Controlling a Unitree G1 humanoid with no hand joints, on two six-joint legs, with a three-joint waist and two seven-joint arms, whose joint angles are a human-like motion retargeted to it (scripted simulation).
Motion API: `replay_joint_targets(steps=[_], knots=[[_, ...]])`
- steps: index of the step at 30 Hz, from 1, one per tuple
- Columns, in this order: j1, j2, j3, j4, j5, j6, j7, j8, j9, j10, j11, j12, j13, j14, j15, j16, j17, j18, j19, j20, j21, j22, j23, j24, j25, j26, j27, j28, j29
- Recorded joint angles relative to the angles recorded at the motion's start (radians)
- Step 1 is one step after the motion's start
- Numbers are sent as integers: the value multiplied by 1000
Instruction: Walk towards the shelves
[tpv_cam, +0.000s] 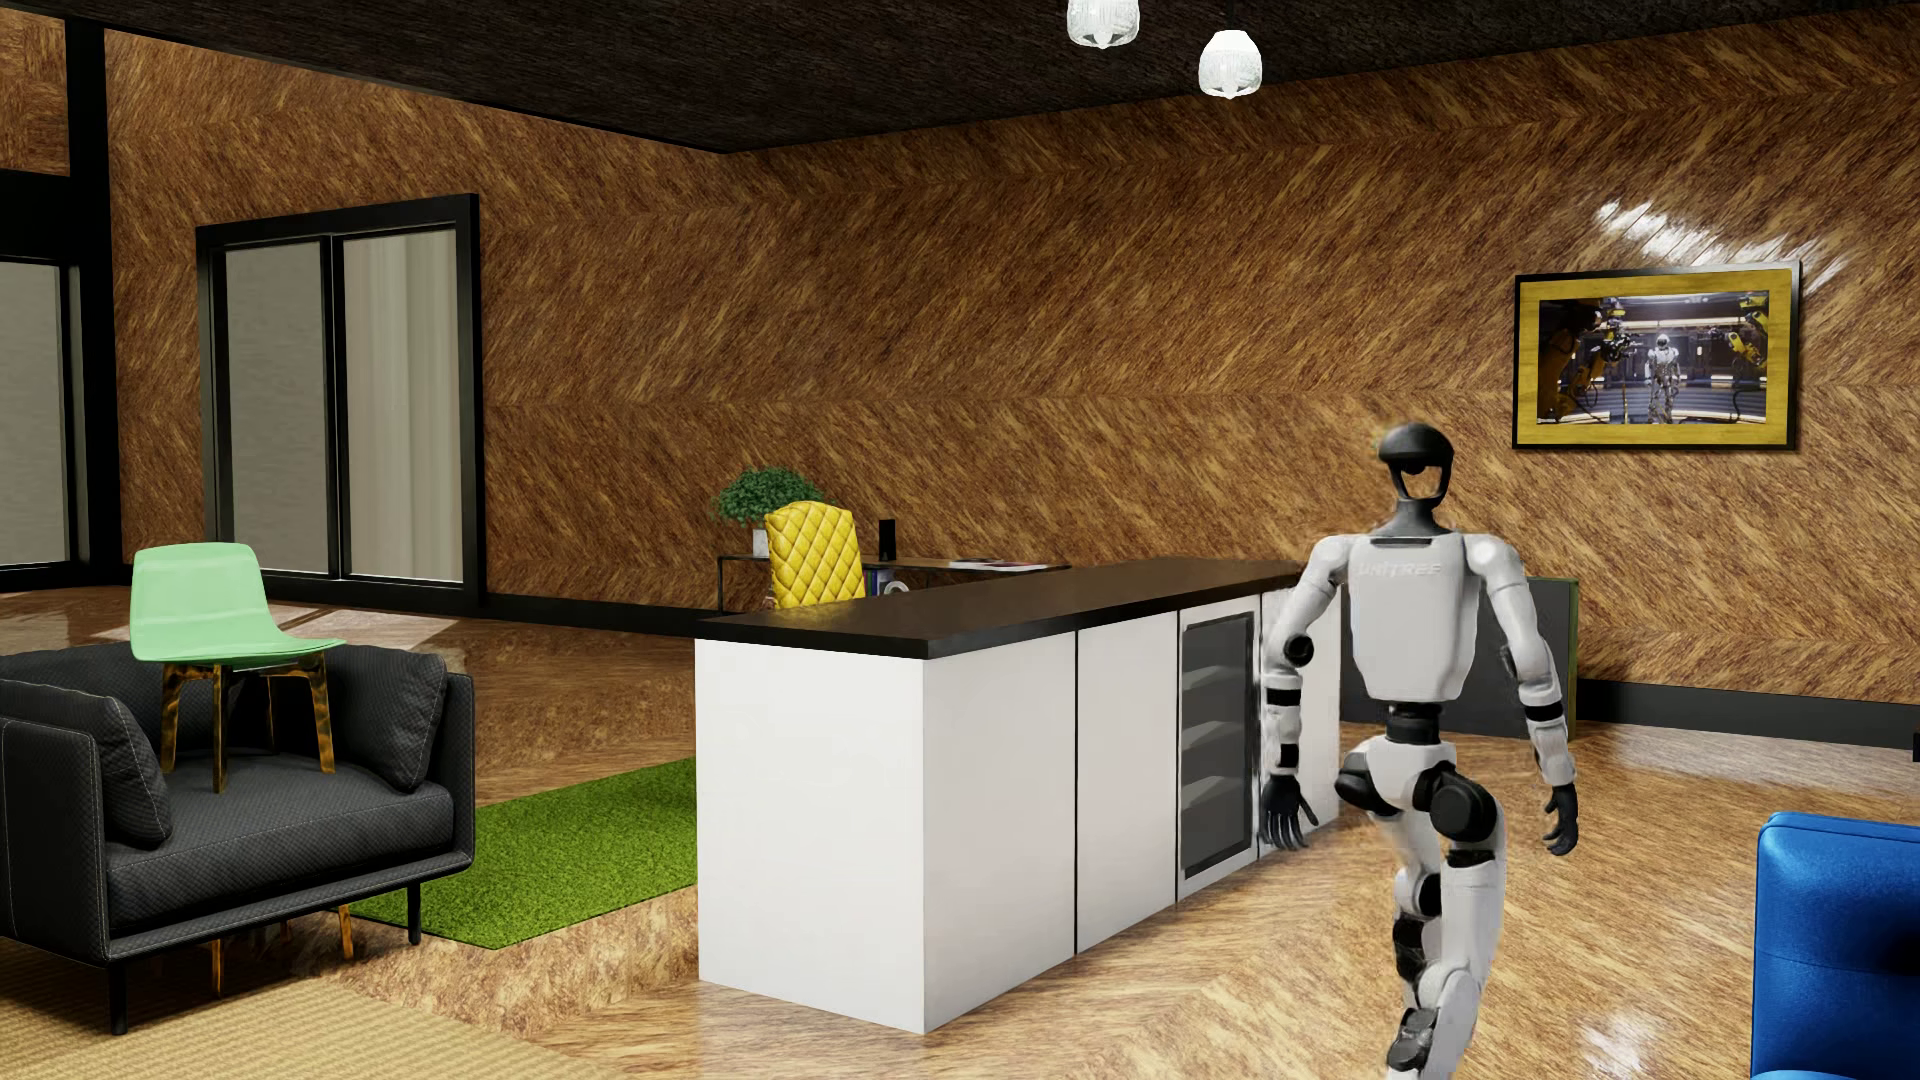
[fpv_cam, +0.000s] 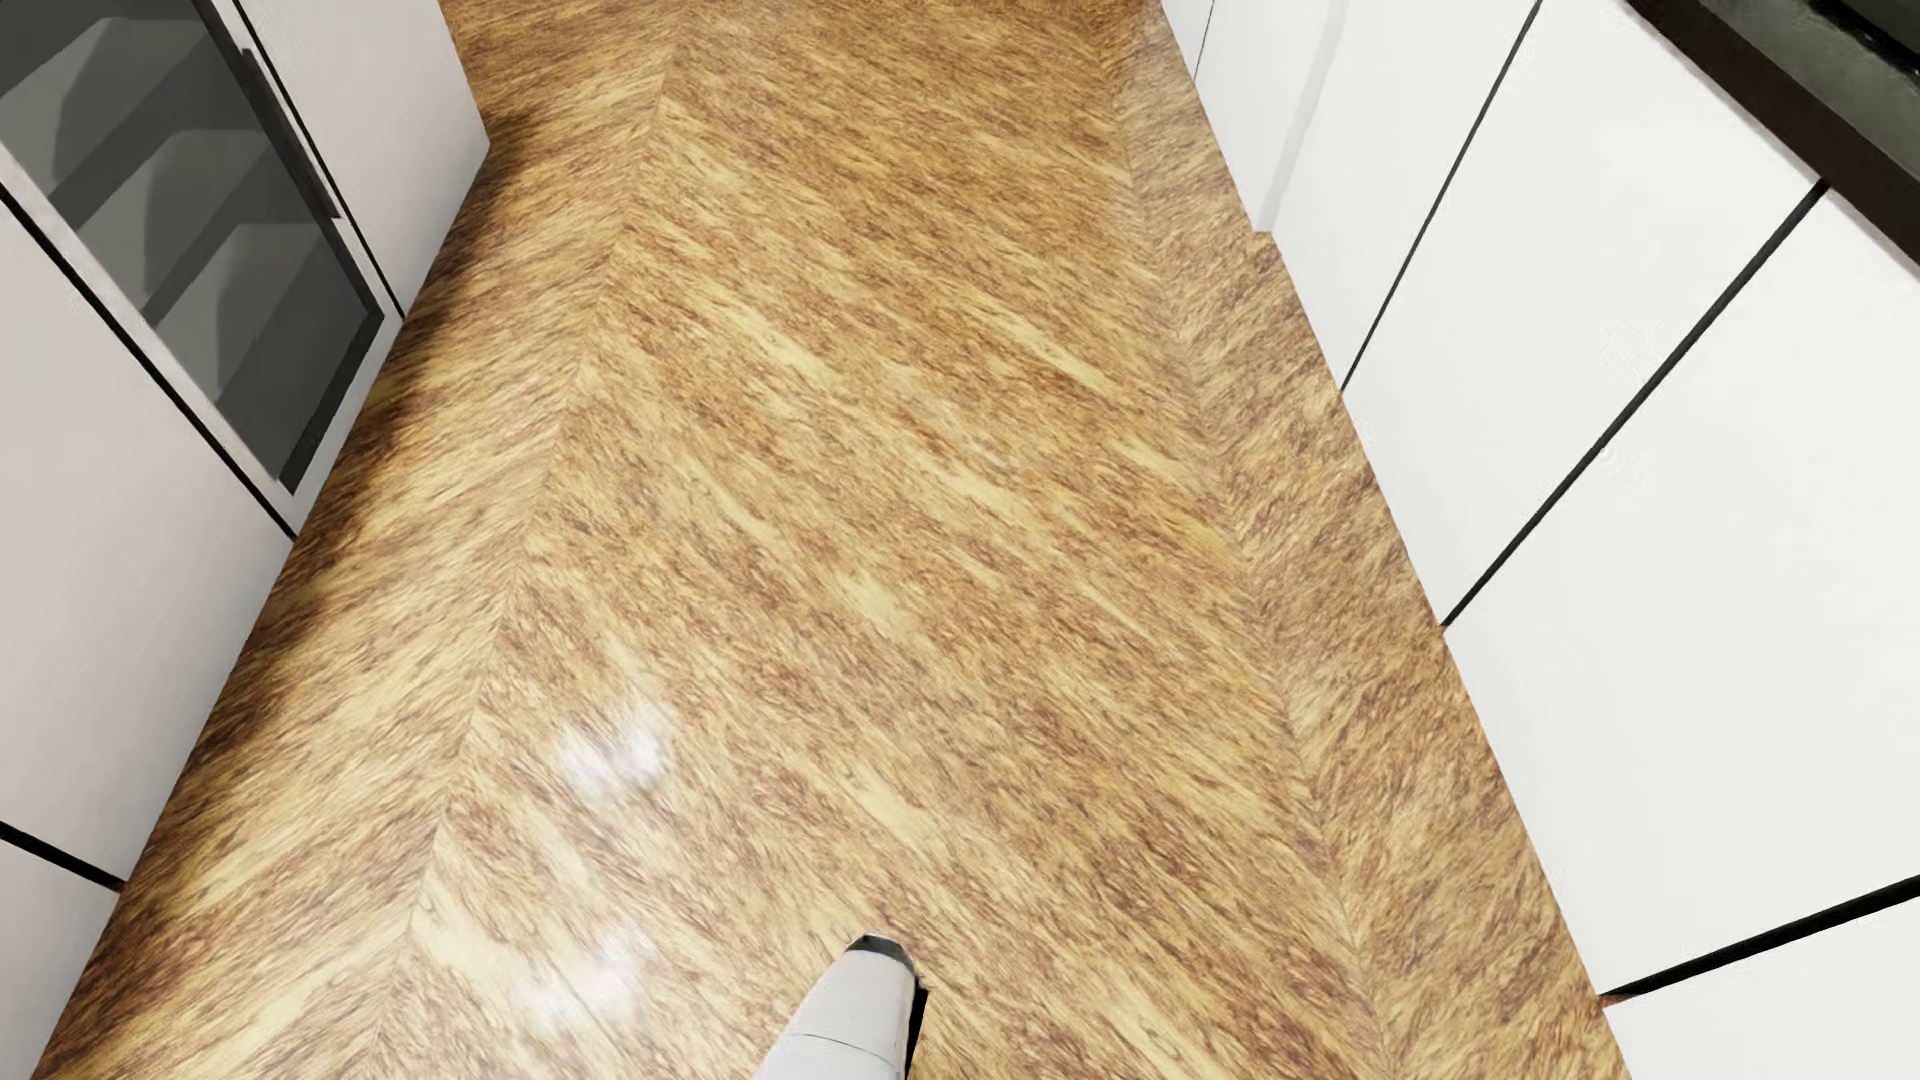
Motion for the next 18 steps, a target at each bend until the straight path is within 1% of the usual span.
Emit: replay_joint_targets(steps=[1,2,3,4,5,6,7,8,9,10,11,12,13,14,15,16,17,18], knots=[[-35,-33,-20,-67,-43,-59,0,0,-12,94,84,-5,5,90,178,-2,19,0,0,-44,-19,43,26,0,0,0,0,0,0],[4,-76,-56,-106,-23,-60,0,0,-5,151,222,-23,17,43,338,-1,29,0,0,-86,-23,69,71,0,0,0,0,0,0],[33,-197,-86,-156,-10,-66,0,0,-11,191,412,-34,15,3,378,2,31,0,0,-72,5,51,96,0,0,0,0,0,0],[138,-264,-134,-216,-21,-75,0,0,18,170,587,-45,5,-25,284,-13,33,0,0,-13,28,49,107,0,0,0,0,0,0],[238,-375,-175,-253,28,-59,0,0,33,141,718,-81,11,-64,143,-15,37,0,0,-7,34,27,117,0,0,0,0,0,0],[363,-481,-219,-295,51,-52,0,0,43,79,779,-108,23,-132,20,-11,43,0,0,-13,56,-25,122,0,0,0,0,0,0],[442,-622,-281,-304,77,-33,0,0,25,35,781,-145,36,-212,-56,-3,51,0,0,11,63,-95,117,0,0,0,0,0,0],[614,-650,-342,-271,122,-1,0,0,63,-50,653,-156,43,-274,-68,0,47,0,0,80,63,-173,117,0,0,0,0,0,0],[718,-707,-404,-248,129,16,0,0,66,-99,509,-185,58,-347,-63,5,47,0,0,116,71,-228,112,0,0,0,0,0,0],[819,-748,-459,-236,112,24,0,0,62,-160,336,-219,74,-441,-47,6,45,0,0,159,59,-279,103,0,0,0,0,0,0],[878,-790,-498,-215,99,36,0,0,51,-185,147,-271,79,-514,-11,4,43,0,0,175,54,-311,98,0,0,0,0,0,0],[928,-808,-532,-208,78,28,0,0,35,-197,-52,-311,85,-569,-2,16,48,0,0,191,45,-361,91,0,0,0,0,0,0],[984,-840,-546,-184,59,33,0,0,19,-208,-123,-346,98,-614,2,20,45,0,0,203,42,-395,81,0,0,0,0,0,0],[1039,-878,-574,-158,38,24,0,0,11,-201,-111,-360,103,-628,-36,25,49,0,0,225,33,-418,89,0,0,0,0,0,0],[1108,-886,-597,-123,49,31,0,0,19,-180,-19,-343,110,-611,-43,25,50,0,0,254,28,-454,99,0,0,0,0,0,0],[1109,-944,-609,-104,58,46,0,0,-8,-110,94,-330,105,-539,47,10,51,0,0,272,33,-443,137,0,0,0,0,0,0],[1102,-962,-608,-61,111,95,0,0,-26,5,214,-304,104,-362,80,-22,55,0,0,273,40,-386,192,0,0,0,0,0,0],[1074,-905,-584,-52,146,104,0,0,-12,167,286,-271,88,-136,36,-35,54,0,0,254,57,-339,237,0,0,0,0,0,0]])
